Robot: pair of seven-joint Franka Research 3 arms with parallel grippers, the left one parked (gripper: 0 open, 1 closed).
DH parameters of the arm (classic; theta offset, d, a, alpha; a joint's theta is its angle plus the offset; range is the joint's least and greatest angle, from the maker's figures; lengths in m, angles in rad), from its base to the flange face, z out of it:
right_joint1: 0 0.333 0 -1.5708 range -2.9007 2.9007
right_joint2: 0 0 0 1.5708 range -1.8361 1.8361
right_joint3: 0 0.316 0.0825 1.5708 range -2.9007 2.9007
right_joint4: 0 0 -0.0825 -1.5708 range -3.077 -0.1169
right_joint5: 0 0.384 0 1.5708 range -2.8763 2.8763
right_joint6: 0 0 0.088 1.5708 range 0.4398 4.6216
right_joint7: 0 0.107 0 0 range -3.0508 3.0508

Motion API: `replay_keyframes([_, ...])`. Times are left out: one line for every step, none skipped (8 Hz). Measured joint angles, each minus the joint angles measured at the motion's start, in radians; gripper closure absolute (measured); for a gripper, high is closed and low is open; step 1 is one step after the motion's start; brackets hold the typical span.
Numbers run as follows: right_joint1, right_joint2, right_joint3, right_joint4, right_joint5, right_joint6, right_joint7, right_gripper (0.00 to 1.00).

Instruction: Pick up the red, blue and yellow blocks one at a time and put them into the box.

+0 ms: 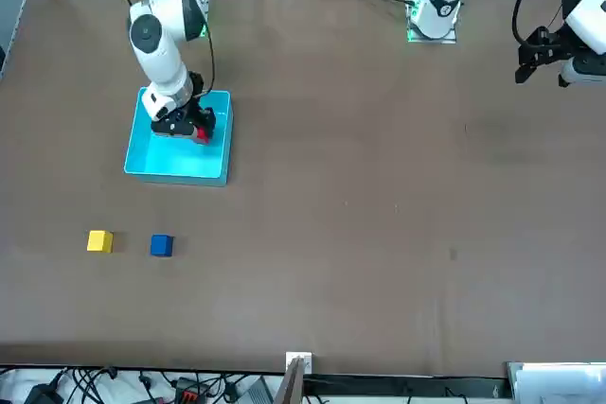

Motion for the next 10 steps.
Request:
replay_keyframes([0.001,0.033,0.000,-0.006,0.000,0.031,0.000,0.30])
replay_keyframes([0.002,0.063,0.000,-0.006,0.000,0.050,0.000,0.30])
replay_keyframes([0.003,0.085,0.000,-0.006,-0.001,0.060,0.000,0.30])
replay_keyframes([0.004,0.097,0.001,-0.005,-0.002,0.064,0.000,0.30])
replay_keyframes([0.010,0.100,0.002,-0.005,-0.002,0.065,-0.002,0.30])
replay_keyframes([0.020,0.103,0.002,-0.005,-0.002,0.064,-0.002,0.30])
replay_keyframes([0.027,0.106,0.003,-0.005,-0.002,0.064,-0.002,0.30])
replay_keyframes([0.028,0.107,0.002,-0.005,-0.002,0.064,-0.002,0.27])
replay_keyframes([0.028,0.107,0.002,-0.004,-0.002,0.064,-0.002,0.13])
replay_keyframes([0.028,0.106,0.001,-0.002,-0.002,0.064,-0.002,0.00])
